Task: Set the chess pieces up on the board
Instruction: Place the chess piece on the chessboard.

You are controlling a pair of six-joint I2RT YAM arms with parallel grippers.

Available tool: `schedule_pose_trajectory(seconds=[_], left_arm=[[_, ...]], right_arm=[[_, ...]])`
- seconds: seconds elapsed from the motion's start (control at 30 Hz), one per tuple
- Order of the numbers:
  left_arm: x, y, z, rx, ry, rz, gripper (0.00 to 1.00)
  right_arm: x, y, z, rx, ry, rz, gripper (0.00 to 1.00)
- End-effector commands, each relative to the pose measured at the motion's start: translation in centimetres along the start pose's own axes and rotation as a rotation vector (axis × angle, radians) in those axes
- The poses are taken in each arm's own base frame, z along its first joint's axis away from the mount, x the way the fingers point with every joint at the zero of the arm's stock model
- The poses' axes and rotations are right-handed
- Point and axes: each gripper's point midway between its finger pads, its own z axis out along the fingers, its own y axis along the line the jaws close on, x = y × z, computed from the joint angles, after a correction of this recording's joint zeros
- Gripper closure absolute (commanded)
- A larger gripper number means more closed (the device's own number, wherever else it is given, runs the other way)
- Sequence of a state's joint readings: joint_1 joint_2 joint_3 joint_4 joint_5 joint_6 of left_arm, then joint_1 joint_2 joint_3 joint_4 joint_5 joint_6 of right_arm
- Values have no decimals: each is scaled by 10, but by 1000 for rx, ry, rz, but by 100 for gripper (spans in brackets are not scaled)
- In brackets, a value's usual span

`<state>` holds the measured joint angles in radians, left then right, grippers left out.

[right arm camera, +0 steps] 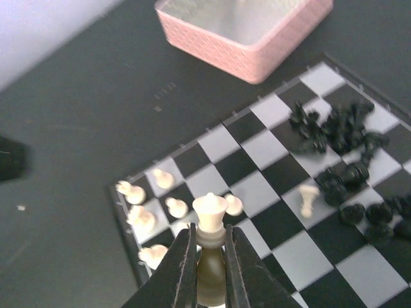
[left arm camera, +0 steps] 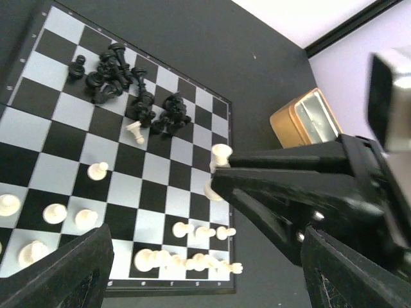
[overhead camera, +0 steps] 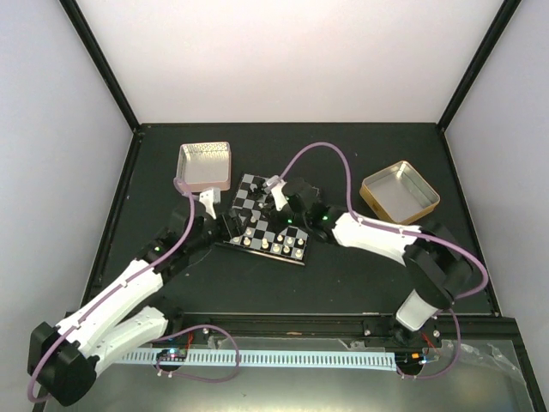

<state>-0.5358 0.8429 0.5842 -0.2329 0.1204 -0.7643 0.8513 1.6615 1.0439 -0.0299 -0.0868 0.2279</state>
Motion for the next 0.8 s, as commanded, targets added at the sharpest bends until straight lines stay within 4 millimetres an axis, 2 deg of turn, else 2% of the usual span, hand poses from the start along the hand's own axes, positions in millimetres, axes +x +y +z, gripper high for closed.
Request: schedule_pose_trajectory(seconds=[0.0, 0.17, 0.33, 0.53, 0.77], left_arm=[[-21, -35, -1, 138, -26, -70, 18], [-31, -43, -3, 173, -43, -108, 21], [-33, -63, -2, 268, -22, -88, 28], [-21, -72, 8, 277, 102, -19, 45], [-12, -64, 16, 245, 147, 0, 70]], right_arm=[[-44, 32, -33, -153, -228, -88, 97], [-45, 49, -51, -252, -300, -145, 98], [-47, 60, -62, -309, -338, -169, 98], [-49, 63, -66, -323, -343, -179, 98], [-51, 63, -67, -319, -343, -178, 98]])
